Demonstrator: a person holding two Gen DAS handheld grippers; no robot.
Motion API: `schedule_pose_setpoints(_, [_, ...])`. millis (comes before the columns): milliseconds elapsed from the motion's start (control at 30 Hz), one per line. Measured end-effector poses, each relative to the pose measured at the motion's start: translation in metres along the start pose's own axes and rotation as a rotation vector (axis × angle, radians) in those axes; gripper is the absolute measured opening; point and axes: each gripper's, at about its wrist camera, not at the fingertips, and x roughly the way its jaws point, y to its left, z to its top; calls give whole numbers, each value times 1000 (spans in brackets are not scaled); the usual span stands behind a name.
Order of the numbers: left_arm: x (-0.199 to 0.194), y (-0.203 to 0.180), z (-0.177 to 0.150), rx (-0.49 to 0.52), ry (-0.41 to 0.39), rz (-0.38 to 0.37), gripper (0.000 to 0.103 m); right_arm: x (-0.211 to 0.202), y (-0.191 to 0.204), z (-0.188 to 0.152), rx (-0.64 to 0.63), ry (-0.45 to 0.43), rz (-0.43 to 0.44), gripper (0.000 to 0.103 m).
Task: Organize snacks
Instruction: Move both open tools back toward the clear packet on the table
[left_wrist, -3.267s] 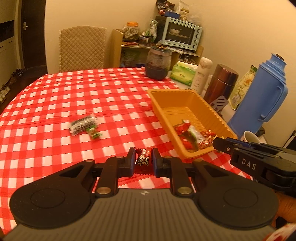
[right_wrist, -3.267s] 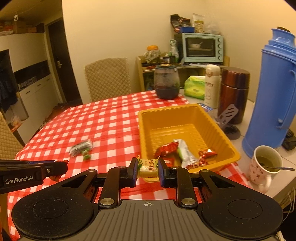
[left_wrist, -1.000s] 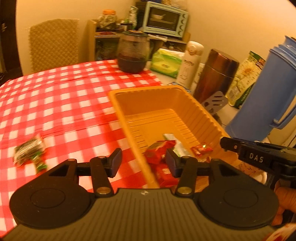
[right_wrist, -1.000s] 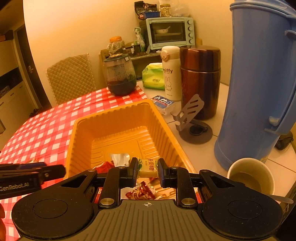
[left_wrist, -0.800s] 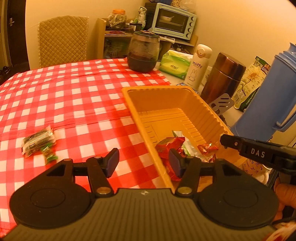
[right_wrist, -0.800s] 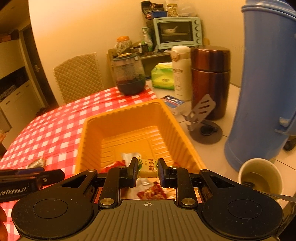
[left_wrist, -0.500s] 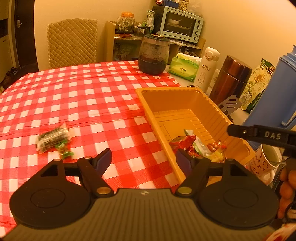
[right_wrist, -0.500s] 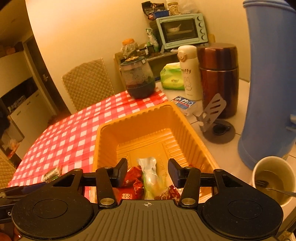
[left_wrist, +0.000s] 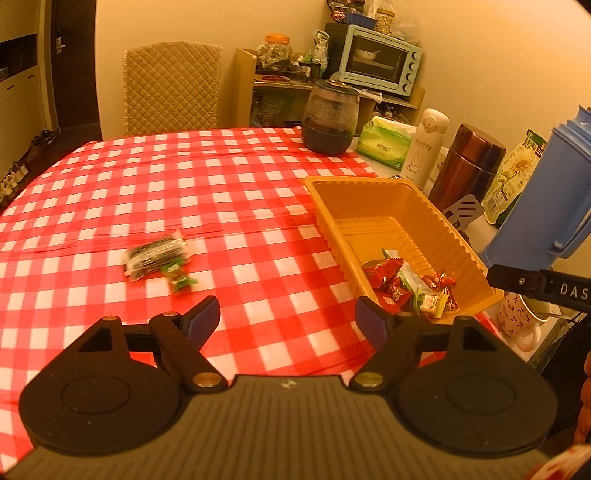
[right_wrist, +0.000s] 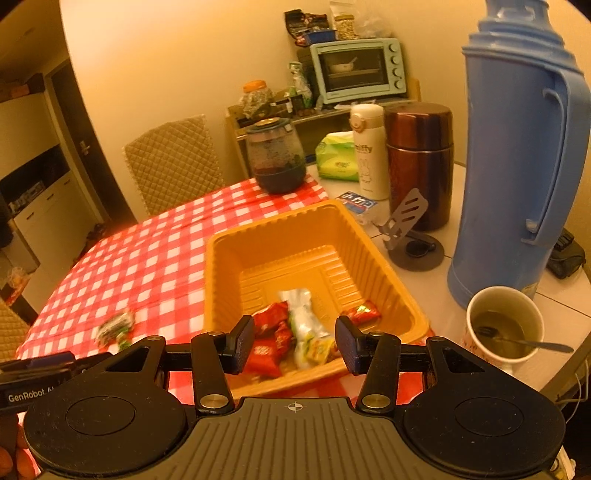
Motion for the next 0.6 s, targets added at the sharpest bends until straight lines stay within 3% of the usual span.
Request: schedule_pose_setpoints(600, [-67,49,-21,-71,-38,32,79,-27,68,-16,-109,-2,77,49])
